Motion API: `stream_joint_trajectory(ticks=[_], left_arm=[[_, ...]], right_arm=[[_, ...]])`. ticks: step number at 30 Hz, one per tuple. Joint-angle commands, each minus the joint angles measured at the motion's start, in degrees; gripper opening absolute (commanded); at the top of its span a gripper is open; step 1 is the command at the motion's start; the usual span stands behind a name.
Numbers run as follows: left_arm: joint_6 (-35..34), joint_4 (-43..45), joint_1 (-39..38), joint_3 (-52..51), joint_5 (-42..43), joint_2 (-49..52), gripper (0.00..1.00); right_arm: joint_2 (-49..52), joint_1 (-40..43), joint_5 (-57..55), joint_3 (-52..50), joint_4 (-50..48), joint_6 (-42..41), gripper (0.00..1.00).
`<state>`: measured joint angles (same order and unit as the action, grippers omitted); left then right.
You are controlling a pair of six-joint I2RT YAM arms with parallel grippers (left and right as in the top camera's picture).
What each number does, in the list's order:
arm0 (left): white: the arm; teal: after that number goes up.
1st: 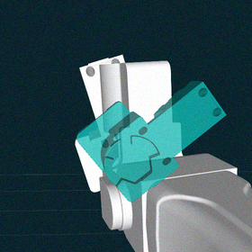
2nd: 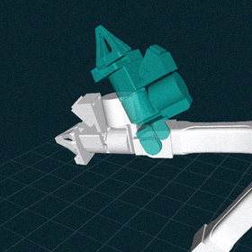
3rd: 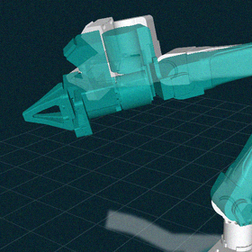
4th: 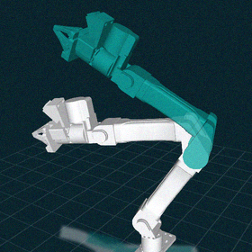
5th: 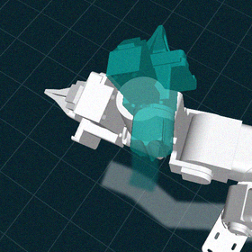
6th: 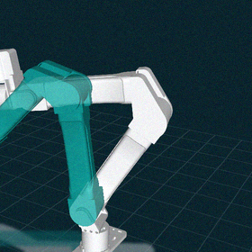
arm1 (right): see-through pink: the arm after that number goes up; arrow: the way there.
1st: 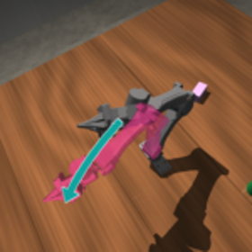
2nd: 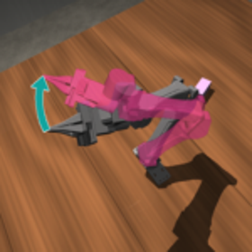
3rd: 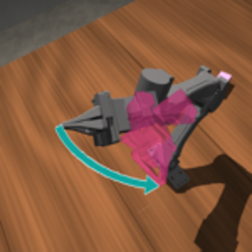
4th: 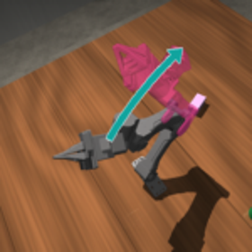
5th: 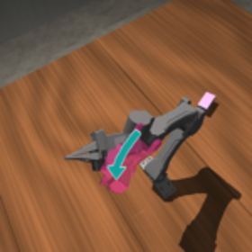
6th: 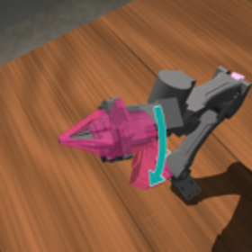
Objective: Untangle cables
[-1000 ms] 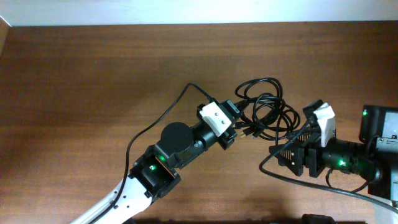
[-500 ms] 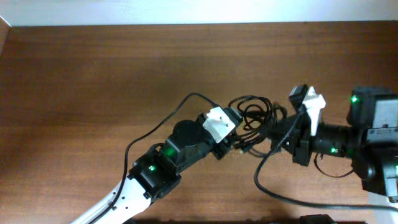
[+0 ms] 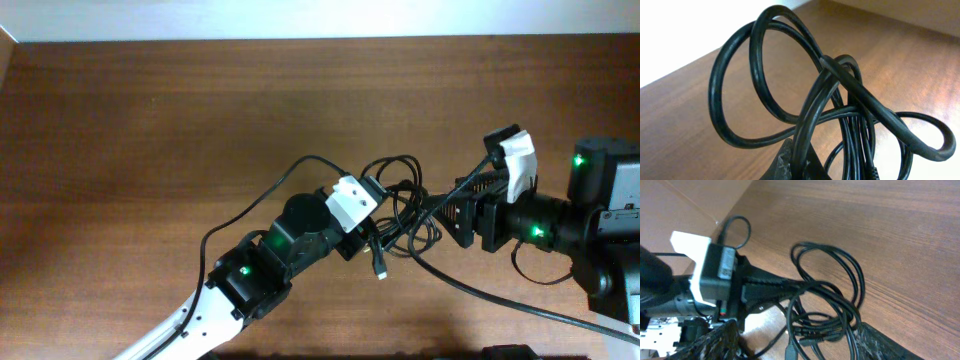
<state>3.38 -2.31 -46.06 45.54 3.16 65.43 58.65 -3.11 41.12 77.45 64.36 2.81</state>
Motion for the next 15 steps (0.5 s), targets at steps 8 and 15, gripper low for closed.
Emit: stream_joint_trajectory(ticks=[8,15], left_arm=[[-5.35,18.03,-0.17,0.35,6.91,-0.63,0.0],[-5.73,18.21,-0.15,0.35,8.04,-0.63,0.0]], right_arm=[[-0.33,-0.26,3.52,0.74,11.34,18.27,0.75],[-0.28,-0.26,9.94,0.72,17.29,20.98,0.58]])
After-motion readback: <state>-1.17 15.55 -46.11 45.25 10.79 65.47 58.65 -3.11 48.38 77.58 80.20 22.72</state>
